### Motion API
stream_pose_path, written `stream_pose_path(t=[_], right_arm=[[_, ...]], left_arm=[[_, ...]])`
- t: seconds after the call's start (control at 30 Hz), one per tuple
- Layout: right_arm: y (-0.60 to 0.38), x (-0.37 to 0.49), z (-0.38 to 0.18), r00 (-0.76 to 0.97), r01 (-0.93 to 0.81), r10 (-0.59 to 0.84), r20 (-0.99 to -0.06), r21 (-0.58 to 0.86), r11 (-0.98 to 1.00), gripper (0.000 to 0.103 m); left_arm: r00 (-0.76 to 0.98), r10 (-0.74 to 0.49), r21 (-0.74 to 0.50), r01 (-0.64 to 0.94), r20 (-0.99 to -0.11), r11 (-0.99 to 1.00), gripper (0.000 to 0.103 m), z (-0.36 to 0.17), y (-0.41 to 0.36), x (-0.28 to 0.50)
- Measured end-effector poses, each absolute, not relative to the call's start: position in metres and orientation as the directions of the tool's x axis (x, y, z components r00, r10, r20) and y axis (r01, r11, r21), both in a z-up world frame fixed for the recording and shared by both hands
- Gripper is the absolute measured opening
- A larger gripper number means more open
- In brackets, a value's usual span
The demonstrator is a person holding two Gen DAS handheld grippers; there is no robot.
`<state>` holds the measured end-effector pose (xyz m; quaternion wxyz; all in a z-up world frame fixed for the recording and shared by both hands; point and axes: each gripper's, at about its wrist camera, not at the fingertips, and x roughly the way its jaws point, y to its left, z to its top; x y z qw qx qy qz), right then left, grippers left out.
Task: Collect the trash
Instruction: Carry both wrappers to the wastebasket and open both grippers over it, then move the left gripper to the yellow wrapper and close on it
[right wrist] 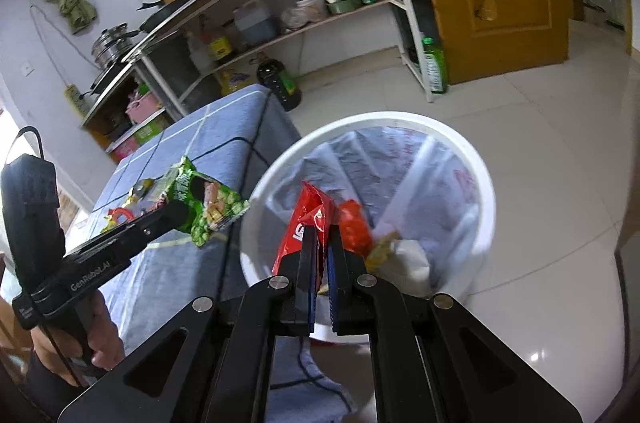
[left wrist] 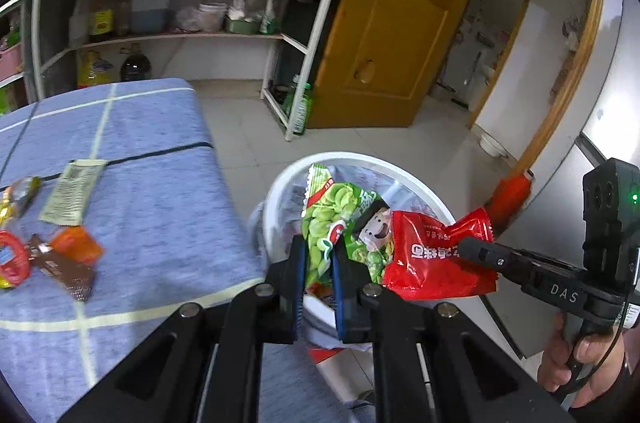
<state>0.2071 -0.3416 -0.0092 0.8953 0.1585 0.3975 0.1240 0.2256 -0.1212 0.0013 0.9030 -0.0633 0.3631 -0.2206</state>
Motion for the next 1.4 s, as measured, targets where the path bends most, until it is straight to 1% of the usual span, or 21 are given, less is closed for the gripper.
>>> stream_pose_path(t=[0.27, 0.3, 0.4, 0.5, 0.57, 0.63, 0.67, 1.03, 1.4], right_arm=[[-0.360, 0.212, -0.023, 0.642, -0.052, 0.338, -0.688, 0.400, 0.915, 0.005], [-0.359, 0.212, -0.023, 0.643, -0.051, 0.333, -0.689, 0.396, 0.917, 0.005], [-0.359, 0.214, -0.024, 0.644, -0.053, 0.322, -0.694, 0.379, 0.924, 0.007], [-0.358, 0.214, -0.024, 0.651, -0.052, 0.308, -0.694, 0.364, 0.930, 0.011], [-0.358, 0.213, -0.024, 0.653, -0.048, 0.301, -0.695, 0.360, 0.932, 0.020], [-0.359, 0.212, -0.023, 0.659, -0.040, 0.294, -0.692, 0.359, 0.933, 0.025], [-0.359, 0.212, -0.023, 0.662, -0.039, 0.294, -0.690, 0.360, 0.932, 0.026], [-0.329, 0.203, 0.006, 0.699, -0.142, 0.336, -0.632, 0.338, 0.931, 0.026], [-0.266, 0.201, 0.024, 0.676, -0.301, 0.419, -0.606, 0.292, 0.908, 0.026]], left_arm=[[0.608, -0.463, -0.268, 0.387, -0.645, 0.882, 0.014, -0.006, -0.150, 0.235], [0.609, -0.460, -0.266, 0.386, -0.646, 0.884, 0.018, -0.007, -0.152, 0.236], [0.600, -0.460, -0.263, 0.390, -0.654, 0.883, 0.020, -0.009, -0.156, 0.238], [0.596, -0.455, -0.262, 0.385, -0.661, 0.885, 0.022, -0.011, -0.157, 0.240], [0.596, -0.453, -0.267, 0.378, -0.663, 0.887, 0.025, -0.011, -0.155, 0.241], [0.596, -0.455, -0.275, 0.371, -0.662, 0.887, 0.026, -0.011, -0.152, 0.241], [0.596, -0.456, -0.278, 0.370, -0.660, 0.886, 0.026, -0.010, -0.150, 0.241], [0.664, -0.431, -0.262, 0.344, -0.612, 0.902, 0.026, 0.013, -0.114, 0.222], [0.729, -0.346, -0.243, 0.249, -0.591, 0.938, 0.026, 0.027, -0.055, 0.202]])
